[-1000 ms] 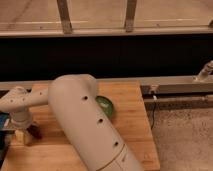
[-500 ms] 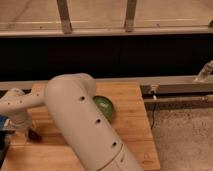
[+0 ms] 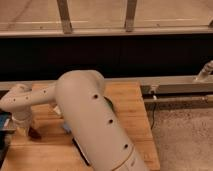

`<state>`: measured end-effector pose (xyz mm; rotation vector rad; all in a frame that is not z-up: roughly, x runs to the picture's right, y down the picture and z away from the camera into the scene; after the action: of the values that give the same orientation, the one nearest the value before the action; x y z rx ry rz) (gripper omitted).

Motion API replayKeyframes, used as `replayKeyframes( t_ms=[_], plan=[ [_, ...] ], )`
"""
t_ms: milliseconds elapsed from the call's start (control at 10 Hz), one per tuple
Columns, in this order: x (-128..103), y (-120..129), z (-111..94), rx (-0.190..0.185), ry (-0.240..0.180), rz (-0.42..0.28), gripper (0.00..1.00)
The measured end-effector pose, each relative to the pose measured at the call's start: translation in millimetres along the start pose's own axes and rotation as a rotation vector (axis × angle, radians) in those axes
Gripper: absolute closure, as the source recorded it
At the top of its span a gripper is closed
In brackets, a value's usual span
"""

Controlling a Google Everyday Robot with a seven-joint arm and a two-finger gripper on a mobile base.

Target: Place the pepper in the ceramic cup

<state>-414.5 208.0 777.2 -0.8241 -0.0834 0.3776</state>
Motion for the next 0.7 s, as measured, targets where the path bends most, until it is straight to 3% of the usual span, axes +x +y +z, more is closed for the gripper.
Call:
replayKeyframes(
  t_ms=[400, 700],
  plan=[
    [-5, -36, -65, -0.004, -0.178, -0.026, 1.0],
    [-19, -70, -107, 0.012, -0.228, -0.067, 1.0]
  ],
)
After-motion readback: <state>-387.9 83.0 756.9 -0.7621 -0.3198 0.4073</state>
